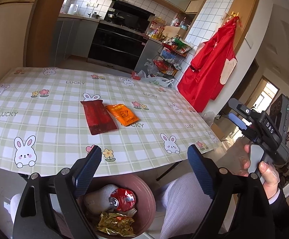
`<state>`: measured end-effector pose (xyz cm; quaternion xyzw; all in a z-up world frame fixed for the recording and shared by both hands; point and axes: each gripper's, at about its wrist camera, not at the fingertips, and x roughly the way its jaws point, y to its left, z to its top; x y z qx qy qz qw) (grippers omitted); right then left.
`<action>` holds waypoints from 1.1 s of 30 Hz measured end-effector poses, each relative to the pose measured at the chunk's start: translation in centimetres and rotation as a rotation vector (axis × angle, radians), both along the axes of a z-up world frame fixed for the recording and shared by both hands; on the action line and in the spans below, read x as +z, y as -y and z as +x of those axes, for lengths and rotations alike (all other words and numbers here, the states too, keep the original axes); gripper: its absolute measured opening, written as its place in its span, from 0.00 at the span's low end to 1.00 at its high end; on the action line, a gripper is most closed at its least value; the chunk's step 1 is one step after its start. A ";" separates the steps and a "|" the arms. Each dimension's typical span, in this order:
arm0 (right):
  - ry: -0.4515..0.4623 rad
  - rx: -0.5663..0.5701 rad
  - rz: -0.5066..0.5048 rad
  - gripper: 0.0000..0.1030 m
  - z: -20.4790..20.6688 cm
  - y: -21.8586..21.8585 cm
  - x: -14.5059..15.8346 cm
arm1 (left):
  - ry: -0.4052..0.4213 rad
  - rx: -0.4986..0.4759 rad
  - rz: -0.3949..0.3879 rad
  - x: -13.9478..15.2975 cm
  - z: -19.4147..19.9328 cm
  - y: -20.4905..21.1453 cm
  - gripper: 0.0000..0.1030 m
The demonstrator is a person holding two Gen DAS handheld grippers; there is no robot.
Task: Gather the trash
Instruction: 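Reach to the red packet and close the left tool on it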
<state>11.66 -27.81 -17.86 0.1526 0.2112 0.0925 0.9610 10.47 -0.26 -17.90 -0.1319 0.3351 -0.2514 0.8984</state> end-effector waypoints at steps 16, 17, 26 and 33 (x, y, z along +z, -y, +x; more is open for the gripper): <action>-0.089 -0.031 -0.004 0.94 2.4 1.1 -4.0 | -0.136 0.103 0.019 -4.1 6.3 -0.2 0.83; -0.103 -0.035 -0.003 0.94 2.8 1.3 -4.7 | -0.141 0.114 0.021 -4.5 7.3 0.0 0.83; -0.215 -0.082 0.040 0.94 6.4 4.0 -9.6 | -0.264 0.202 0.064 -9.2 19.4 2.5 0.83; -0.268 -0.129 0.038 0.94 8.3 6.0 -11.9 | -0.334 0.252 0.188 -12.5 25.2 4.8 0.84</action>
